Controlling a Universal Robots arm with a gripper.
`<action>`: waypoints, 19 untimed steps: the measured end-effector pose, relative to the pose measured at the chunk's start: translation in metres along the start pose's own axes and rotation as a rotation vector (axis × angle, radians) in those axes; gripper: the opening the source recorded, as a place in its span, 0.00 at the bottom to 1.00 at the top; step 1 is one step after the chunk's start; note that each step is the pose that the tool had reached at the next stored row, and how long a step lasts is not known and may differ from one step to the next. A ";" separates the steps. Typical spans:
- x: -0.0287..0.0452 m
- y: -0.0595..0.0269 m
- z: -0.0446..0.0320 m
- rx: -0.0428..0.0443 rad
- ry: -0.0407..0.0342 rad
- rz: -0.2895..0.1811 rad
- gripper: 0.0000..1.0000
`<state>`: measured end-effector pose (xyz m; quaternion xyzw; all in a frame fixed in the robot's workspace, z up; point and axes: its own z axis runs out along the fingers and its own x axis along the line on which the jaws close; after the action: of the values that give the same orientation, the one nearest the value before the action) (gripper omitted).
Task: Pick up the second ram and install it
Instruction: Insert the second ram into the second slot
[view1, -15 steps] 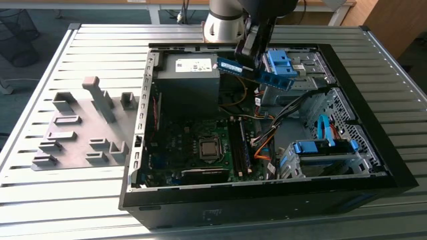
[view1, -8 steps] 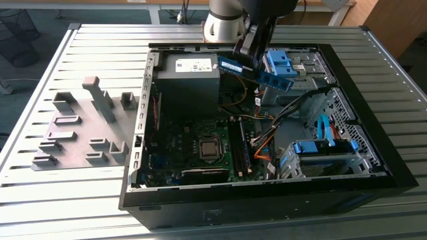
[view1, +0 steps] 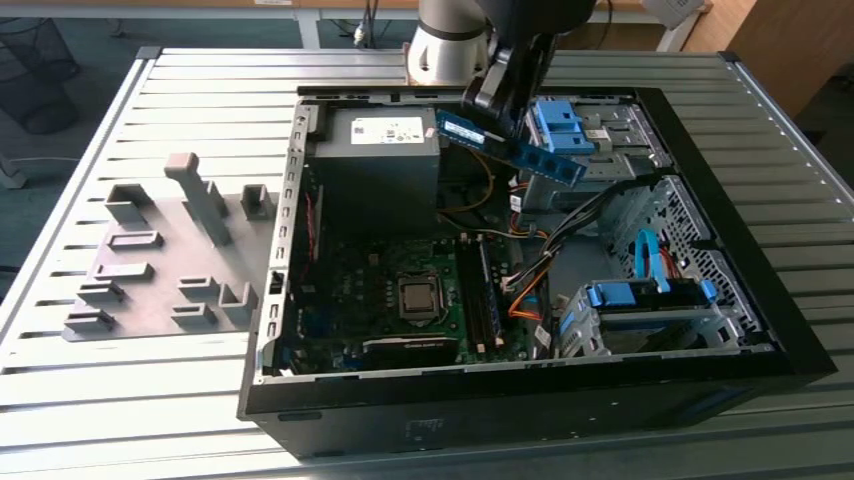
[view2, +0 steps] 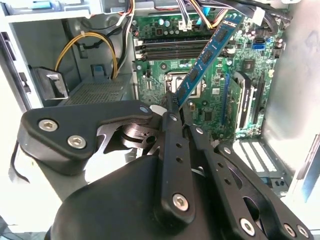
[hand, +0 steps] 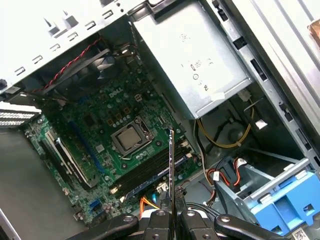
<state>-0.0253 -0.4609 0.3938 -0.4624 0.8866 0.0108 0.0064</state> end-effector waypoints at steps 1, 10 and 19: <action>0.0000 0.0000 0.0000 0.0002 0.0000 0.008 0.14; 0.0000 0.0000 0.0000 0.0017 -0.0009 0.076 0.14; 0.0000 0.0000 0.0002 0.0031 -0.0018 0.142 0.14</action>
<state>-0.0253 -0.4609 0.3936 -0.3983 0.9172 0.0103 0.0072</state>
